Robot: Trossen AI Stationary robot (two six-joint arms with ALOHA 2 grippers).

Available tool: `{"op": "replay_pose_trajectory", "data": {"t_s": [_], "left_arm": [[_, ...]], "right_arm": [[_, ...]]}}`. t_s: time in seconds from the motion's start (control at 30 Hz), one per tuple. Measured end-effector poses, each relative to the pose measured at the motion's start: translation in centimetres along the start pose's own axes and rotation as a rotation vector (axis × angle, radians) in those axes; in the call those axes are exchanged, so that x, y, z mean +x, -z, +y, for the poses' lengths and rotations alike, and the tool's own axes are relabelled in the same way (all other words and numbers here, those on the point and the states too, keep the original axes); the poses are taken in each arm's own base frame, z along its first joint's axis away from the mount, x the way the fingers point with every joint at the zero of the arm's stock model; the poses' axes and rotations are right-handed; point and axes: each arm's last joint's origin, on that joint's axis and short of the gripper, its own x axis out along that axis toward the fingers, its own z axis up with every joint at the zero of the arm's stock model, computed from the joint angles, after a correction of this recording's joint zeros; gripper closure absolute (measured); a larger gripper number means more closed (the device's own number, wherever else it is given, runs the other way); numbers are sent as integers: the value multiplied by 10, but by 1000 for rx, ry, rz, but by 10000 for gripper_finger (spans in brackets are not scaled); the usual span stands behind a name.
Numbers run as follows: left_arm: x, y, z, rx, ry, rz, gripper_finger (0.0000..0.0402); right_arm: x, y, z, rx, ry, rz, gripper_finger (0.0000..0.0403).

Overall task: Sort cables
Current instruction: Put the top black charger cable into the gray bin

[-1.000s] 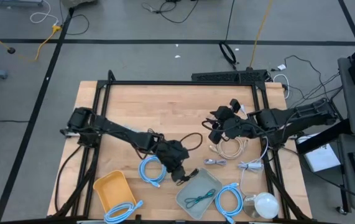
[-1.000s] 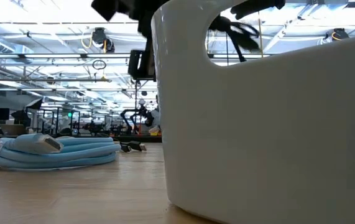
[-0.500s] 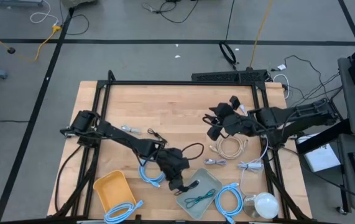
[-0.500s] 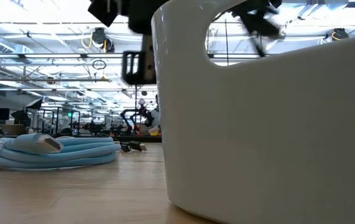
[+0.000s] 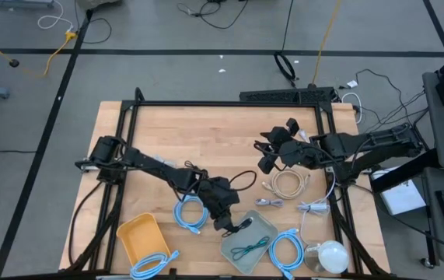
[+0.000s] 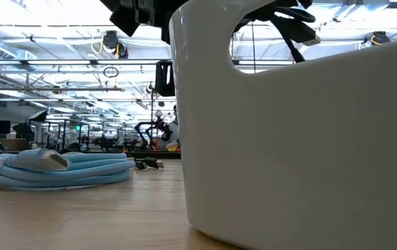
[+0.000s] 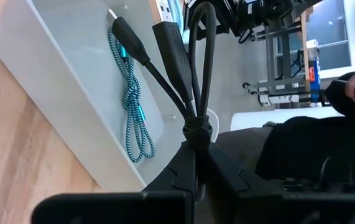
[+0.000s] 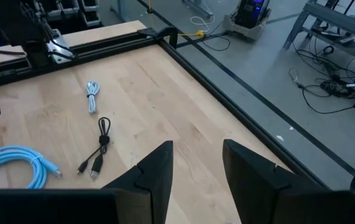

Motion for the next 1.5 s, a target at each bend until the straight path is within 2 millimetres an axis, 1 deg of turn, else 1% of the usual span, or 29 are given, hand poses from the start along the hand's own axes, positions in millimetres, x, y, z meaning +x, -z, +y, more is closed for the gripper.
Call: {"op": "replay_pose_trajectory", "data": {"t_s": [0.07,0.13,0.23,0.37,0.47,0.6,0.67,0.8,0.9,1.13,1.27,1.5], "left_arm": [[-1,-1,0,1,9,1,371],[-1,-1,-2,-1,28,19,372],[0,-4,-12,35,62,27,392],[-1,-12,-26,70,98,19,391],[3,-20,-30,81,120,21,393],[26,-24,-27,80,140,72,393],[34,-25,-26,84,150,90,393],[30,-32,-26,117,141,55,393],[29,-33,-17,116,79,62,393],[25,-14,8,162,-185,185,393],[26,-13,7,203,-211,177,393],[28,-14,4,183,-201,141,393]], "right_arm": [[0,0,0,0,0,0,269],[0,0,0,-4,1,0,269],[0,0,0,-11,2,0,269],[0,0,0,-18,3,0,269],[0,0,0,-23,4,-1,269],[0,0,-1,-26,4,2,269],[0,0,-1,-25,2,3,269],[-2,2,1,-26,-5,9,269],[-4,3,3,-32,-14,13,269],[-4,4,4,-27,-17,14,269],[-5,3,4,-25,-18,12,269],[-5,2,4,-16,-23,3,269]]}}
